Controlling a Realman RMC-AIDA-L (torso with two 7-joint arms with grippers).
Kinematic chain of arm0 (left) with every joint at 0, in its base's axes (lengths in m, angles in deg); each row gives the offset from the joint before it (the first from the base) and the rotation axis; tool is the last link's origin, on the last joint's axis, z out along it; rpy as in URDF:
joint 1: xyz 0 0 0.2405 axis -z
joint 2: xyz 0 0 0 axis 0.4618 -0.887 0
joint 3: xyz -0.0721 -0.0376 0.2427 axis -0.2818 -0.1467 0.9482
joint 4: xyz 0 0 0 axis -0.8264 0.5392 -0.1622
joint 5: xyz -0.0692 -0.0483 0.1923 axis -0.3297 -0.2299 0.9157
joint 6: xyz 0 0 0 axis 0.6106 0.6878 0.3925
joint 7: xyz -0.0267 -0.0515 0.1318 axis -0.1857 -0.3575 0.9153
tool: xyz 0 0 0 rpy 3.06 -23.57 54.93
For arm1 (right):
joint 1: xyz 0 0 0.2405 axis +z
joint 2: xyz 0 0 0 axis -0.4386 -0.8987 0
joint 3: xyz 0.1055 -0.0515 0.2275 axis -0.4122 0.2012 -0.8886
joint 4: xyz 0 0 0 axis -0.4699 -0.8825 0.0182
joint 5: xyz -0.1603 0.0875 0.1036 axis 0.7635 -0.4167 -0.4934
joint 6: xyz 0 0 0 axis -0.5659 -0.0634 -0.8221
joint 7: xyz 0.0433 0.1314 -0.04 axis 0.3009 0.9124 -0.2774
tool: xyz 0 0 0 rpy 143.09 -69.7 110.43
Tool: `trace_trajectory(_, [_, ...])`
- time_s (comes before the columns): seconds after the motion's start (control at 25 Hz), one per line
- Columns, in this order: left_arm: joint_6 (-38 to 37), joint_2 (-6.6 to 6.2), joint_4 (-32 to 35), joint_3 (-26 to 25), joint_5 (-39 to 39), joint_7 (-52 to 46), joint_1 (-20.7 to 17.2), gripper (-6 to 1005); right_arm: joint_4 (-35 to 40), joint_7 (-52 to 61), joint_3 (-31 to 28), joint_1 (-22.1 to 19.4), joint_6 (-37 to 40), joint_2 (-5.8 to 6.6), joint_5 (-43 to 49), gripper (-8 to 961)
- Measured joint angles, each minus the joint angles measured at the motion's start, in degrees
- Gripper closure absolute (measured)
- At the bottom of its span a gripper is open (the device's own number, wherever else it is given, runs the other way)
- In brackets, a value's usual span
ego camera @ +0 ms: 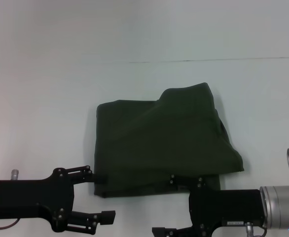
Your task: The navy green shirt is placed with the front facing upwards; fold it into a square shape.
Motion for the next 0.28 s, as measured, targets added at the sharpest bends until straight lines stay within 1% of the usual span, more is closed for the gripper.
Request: trace_trajectory(0.28, [0.41, 0.0, -0.1, 0.13, 0.0, 0.0, 0.02, 80, 0.01, 0.28, -0.31, 0.02, 0.07, 0.05, -0.06, 48])
